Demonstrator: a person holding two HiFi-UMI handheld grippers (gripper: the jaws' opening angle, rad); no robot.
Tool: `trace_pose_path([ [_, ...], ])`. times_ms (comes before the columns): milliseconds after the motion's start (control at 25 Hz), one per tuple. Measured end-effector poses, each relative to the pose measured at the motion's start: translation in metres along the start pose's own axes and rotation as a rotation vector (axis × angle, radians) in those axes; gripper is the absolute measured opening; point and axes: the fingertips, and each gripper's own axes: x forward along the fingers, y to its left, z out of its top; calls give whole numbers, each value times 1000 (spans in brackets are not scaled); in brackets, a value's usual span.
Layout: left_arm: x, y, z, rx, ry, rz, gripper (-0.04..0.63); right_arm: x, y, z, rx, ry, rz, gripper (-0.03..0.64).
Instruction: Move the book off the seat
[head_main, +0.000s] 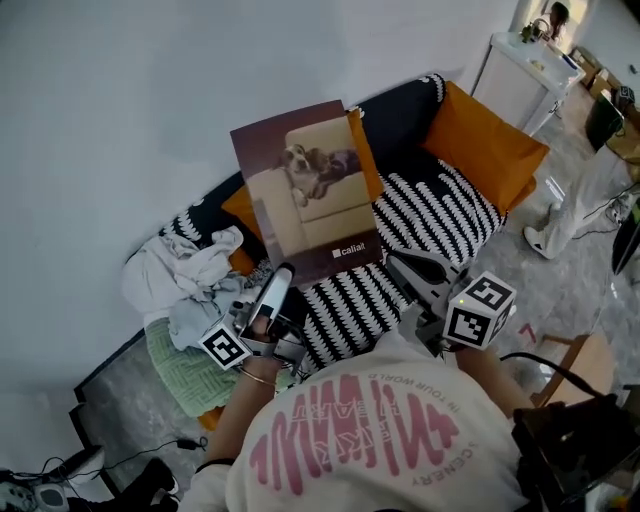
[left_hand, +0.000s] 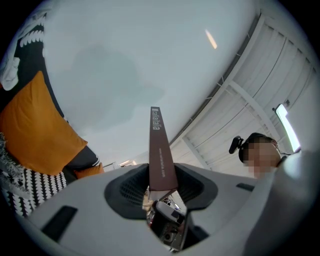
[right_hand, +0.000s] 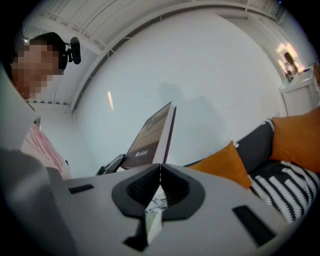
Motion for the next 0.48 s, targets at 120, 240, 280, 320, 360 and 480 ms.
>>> trace_pose_path([
  [120, -4, 3, 5, 15, 43, -23, 158, 1, -2, -10, 11, 2, -51, 11],
  [240, -1, 10, -1, -7, 98, -45, 158, -13, -12, -22, 34, -15, -126, 11],
  [280, 2, 12, -6, -17, 111, -53, 158, -22, -16, -25, 41, -28, -150, 11],
  [320, 6, 13, -11, -31, 121, -60, 158, -32, -21, -27, 47, -45, -174, 11],
  [360, 10, 12, -16, -50, 127, -67, 158, -42, -23, -30, 54, -61, -197, 11],
  [480, -3, 1, -11, -98, 147, -99, 158, -48, -1, -41, 67, -95, -256, 11],
])
